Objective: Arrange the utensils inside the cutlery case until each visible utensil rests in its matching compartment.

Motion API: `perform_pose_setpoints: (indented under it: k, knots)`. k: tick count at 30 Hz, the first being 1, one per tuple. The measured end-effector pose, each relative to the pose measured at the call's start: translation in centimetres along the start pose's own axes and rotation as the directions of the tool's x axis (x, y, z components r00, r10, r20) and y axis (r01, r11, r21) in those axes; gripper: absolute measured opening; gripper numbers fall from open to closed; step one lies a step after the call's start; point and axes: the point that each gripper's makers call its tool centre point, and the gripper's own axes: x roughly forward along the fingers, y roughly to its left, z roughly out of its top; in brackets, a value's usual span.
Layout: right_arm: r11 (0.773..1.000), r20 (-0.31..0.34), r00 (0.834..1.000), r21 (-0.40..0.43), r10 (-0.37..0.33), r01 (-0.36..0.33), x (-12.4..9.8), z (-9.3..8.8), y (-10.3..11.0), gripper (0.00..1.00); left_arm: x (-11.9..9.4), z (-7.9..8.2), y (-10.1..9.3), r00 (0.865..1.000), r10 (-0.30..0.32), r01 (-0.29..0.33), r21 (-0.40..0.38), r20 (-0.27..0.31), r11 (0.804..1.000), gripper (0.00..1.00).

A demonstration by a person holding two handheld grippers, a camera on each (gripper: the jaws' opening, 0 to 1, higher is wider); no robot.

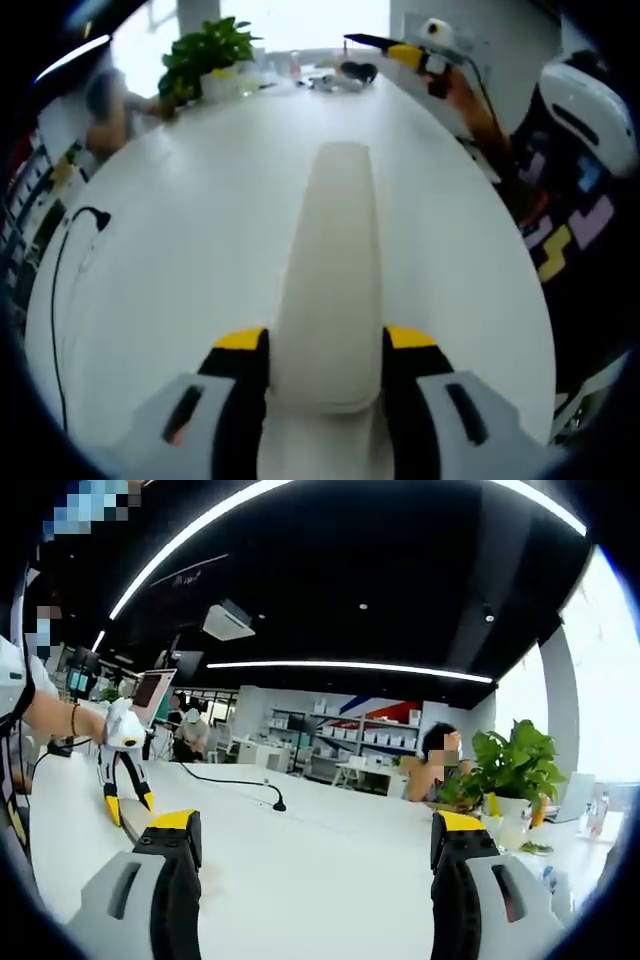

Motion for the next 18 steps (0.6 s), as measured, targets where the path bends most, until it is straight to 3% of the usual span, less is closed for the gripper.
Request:
perform_pose_setpoints:
  k: [10,14,18]
  knots:
    - [1.0,-0.006,1.0,-0.013,-0.023,0.023,-1.4,-0.1,-0.4,0.99,-0.1,-0.1,0.0,1.0,-0.007,0.007,0.0,0.016,1.0,0.47]
    - [1.0,0.001,1.0,-0.016,-0.02,0.02,-1.5,0.2,-0.4,0.99,-0.5,-0.5,0.7,0.999,0.037,-0.037,-0.047,0.002,0.998,0.48]
    - [1.0,-0.004,1.0,0.007,-0.007,0.007,-1.3,-0.2,-0.1,0.99,-2.1,0.5,0.4,0.995,0.058,-0.052,-0.078,0.083,0.996,0.48]
